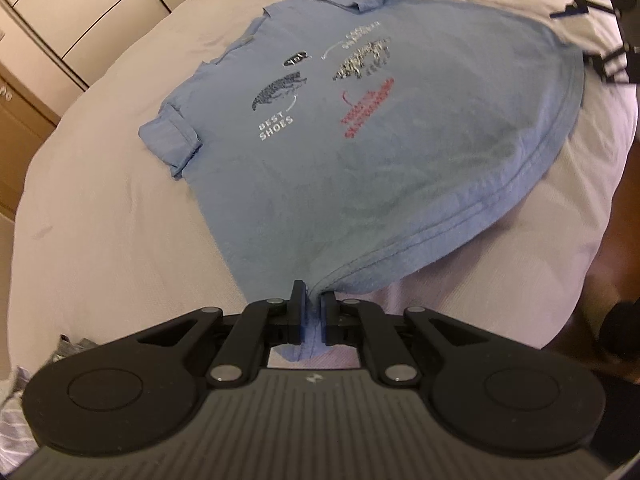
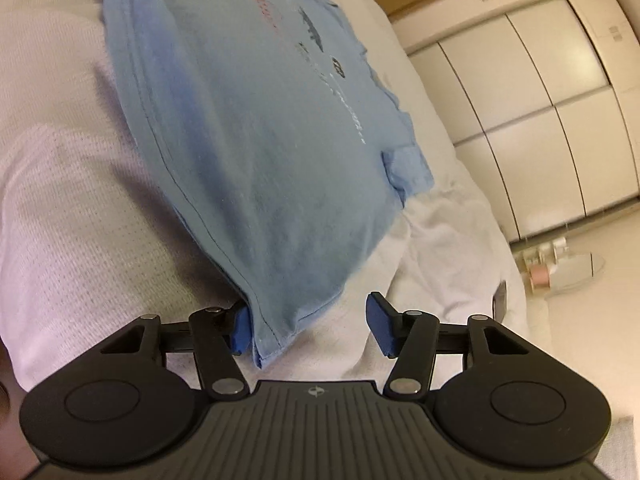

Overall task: Fold clothes
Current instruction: 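Grasp the T-shirt hem with the left tool while the right tool grasps the hem, then fold the hem up over the shirt toward the collar with both tools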

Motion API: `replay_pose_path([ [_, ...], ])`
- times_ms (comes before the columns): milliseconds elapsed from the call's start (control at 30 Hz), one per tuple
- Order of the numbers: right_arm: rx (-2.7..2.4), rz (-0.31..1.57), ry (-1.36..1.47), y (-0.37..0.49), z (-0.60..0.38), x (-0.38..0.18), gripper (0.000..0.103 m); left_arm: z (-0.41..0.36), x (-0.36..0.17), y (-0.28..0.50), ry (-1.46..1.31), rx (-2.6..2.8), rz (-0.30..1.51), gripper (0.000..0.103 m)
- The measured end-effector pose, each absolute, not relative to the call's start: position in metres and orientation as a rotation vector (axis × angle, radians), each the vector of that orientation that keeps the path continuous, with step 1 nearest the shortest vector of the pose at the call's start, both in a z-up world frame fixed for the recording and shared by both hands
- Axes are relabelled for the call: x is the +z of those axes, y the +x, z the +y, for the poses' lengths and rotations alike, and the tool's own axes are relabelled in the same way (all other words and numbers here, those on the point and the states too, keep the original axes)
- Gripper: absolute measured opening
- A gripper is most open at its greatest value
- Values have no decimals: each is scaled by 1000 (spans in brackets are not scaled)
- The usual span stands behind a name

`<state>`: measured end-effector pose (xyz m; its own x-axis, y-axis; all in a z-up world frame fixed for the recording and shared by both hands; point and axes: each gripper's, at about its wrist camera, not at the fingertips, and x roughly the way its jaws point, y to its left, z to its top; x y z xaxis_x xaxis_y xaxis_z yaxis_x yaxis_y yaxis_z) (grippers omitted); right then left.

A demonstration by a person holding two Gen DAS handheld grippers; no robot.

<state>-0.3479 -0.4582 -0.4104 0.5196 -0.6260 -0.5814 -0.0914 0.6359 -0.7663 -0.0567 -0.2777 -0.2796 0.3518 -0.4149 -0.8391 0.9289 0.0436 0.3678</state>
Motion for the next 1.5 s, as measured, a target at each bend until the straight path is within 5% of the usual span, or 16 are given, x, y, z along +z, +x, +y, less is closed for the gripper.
replay_pose_path([
  [133, -294, 976, -883, -346, -454, -407, 24, -279, -279, -57, 1125, -1137, 572, 4],
  [200, -259, 985, -878, -346, -453, -405, 1, -280, -279, -58, 1160, -1146, 545, 4],
  [800, -137, 1052, -705, -363, -450, -321, 0, -245, -250, -84, 1235, -1247, 488, 1],
  [1167, -12, 1173, -607, -427, -425, -282, 0, -202, -226, -139, 1226, -1268, 639, 1],
  [1500, 72, 1195, -523, -451, -441, -246, 0, -240, -186, -116, 1161, -1248, 728, 1],
])
